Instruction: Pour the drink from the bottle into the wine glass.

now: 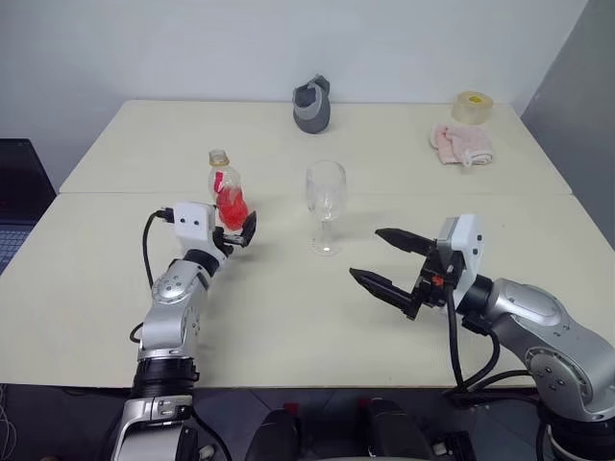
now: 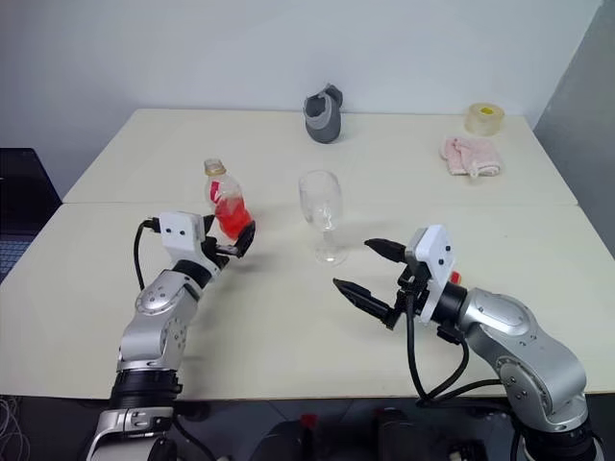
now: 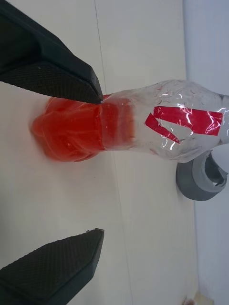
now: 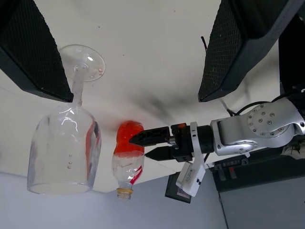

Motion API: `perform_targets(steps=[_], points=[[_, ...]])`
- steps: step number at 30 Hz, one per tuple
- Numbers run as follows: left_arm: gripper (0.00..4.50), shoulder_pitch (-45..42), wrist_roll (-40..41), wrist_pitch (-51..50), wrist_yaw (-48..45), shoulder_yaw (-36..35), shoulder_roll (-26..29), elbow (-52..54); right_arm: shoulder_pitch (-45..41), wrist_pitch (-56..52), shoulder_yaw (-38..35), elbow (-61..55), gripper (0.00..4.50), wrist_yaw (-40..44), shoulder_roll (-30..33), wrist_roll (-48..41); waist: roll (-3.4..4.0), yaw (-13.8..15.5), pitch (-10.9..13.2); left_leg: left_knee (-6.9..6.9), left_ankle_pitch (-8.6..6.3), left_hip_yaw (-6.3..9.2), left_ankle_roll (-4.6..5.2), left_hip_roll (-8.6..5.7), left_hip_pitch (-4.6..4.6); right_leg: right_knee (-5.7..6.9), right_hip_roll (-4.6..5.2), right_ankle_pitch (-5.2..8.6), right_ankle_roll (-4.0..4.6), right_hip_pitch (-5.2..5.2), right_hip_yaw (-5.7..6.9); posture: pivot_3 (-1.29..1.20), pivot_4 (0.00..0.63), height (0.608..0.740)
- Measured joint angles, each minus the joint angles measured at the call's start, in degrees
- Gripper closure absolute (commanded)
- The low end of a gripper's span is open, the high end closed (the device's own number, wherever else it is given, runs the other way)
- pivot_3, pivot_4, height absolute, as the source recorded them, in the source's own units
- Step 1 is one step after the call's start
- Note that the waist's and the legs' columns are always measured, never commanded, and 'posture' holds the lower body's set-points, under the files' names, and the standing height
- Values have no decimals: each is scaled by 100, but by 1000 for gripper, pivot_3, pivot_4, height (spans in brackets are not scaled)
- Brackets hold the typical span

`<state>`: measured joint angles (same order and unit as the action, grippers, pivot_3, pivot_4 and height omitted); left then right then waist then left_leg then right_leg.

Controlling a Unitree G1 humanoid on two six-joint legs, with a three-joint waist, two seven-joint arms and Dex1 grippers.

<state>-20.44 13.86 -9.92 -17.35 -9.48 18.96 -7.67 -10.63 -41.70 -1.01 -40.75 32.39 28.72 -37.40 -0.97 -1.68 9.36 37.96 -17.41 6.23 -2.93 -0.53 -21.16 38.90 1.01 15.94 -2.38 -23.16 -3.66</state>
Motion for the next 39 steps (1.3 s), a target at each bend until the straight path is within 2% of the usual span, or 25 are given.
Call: perform_targets(steps=[27, 39], points=[[0, 57, -12, 47, 36, -215, 165, -20, -142, 1, 9, 117, 23, 0, 85, -10, 0, 0, 0, 0, 0, 1, 0, 1, 0, 0, 0, 0, 0, 0, 0, 0, 150, 740], [0, -758, -160, 832, -312, -207, 310, -1645, -169, -16, 119, 152, 23, -142, -9, -37, 0, -1, 0, 1, 0, -2, 0, -1, -3, 0, 0, 0, 0, -1, 6, 0, 150, 740]])
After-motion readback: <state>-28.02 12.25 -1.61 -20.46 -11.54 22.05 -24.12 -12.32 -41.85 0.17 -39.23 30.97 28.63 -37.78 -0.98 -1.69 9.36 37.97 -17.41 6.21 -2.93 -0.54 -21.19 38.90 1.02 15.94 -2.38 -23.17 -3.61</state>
